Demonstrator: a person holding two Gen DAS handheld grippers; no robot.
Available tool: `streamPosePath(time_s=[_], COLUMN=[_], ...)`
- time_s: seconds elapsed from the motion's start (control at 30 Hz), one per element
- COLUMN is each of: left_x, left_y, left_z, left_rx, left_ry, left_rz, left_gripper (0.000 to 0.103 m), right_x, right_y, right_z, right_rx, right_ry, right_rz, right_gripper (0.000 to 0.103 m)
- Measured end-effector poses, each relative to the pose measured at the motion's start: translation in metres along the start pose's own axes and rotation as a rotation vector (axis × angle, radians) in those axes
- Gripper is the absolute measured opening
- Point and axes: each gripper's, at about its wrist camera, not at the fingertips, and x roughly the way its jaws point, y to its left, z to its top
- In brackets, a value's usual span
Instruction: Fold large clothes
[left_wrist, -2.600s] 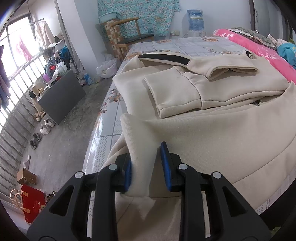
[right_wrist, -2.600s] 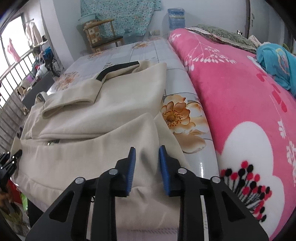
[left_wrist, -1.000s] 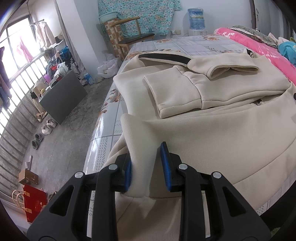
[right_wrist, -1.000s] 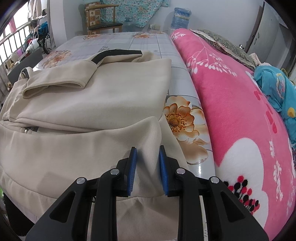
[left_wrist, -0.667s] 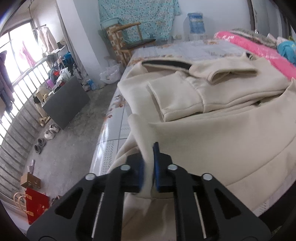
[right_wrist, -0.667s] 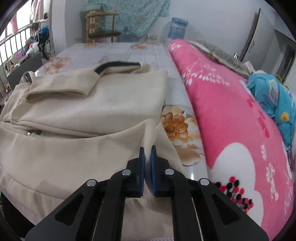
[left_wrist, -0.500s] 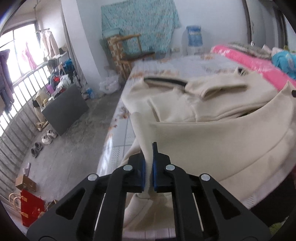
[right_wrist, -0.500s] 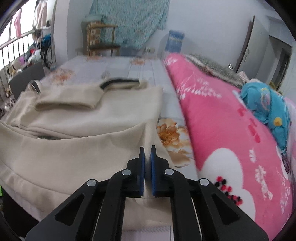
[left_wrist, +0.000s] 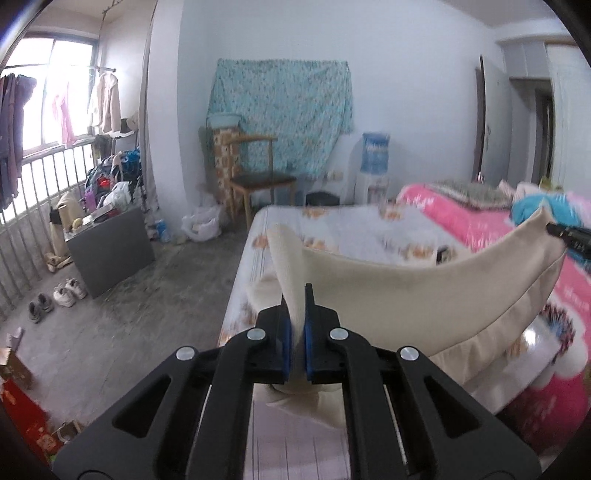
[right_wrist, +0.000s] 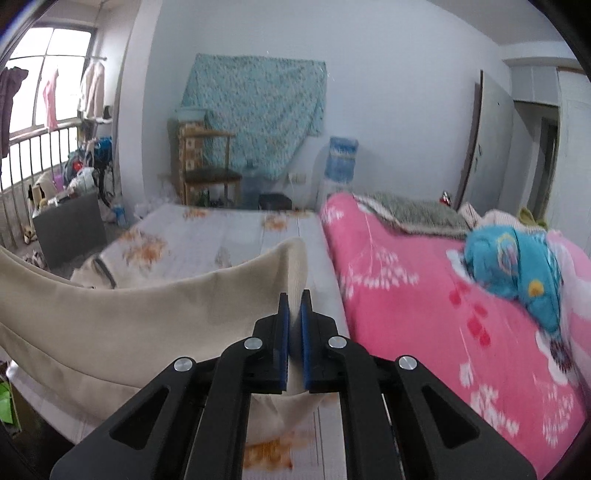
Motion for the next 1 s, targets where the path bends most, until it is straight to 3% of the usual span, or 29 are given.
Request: streamPosePath(time_s=[0.13, 0.23, 0.43, 0.5, 0.57, 0.67, 0.8, 0.87, 1.0], left_x=[0.040, 0.094, 0.222, 0.257, 0.273, 0.253, 0.213, 0.198, 0.184], left_y=[0.014, 0.026, 0.046, 0.050, 0.054, 0.061, 0.063, 0.057, 0.047], left_z=[0.031, 0.046, 0.031, 0.013, 0.002, 0.005, 0.011, 0.007, -0.026], left_rx=[-0.005, -0.015, -0.064, -0.059, -0.045, -0.048, -0.065, -0.071, -0.119], left_ry=[-0.009, 0.054, 0.309, 0.412, 0.463, 0.397, 0.338, 0.351, 0.453], left_rz=[-0.003, -0.008, -0.019, 0.006, 0.044, 0.061, -0.007, -0.060, -0.160], left_gripper=[0.005, 0.005, 0.010, 0.012, 0.020, 0.020, 0.020, 0.020, 0.020], right_x=[0.037, 0.090, 0.214, 0.248, 0.267, 0.247, 0.196, 0.171, 0.137], right_y=[-0.001, -0.001, 0.016, 0.022, 0.023, 0.007, -0.008, -0.010, -0.005], right_z=[0.036, 0.057, 0.046, 0.033, 0.020, 0.014, 0.007, -0.002, -0.040], right_rx=[-0.002, 0.019, 0.029, 0.006, -0.018, 0.023, 0.031, 0.021, -0.009], right_ry=[-0.026, 0.011, 0.212, 0.291, 0.359, 0.329, 0.282, 0.290, 0.359], right_rz=[0.022, 0.048, 0.087, 0.058, 0.016, 0.011, 0.042, 0.093, 0.183], right_gripper=[0.006, 0.006, 0.006, 0.010, 0.012, 0.017, 0.018, 0.018, 0.017])
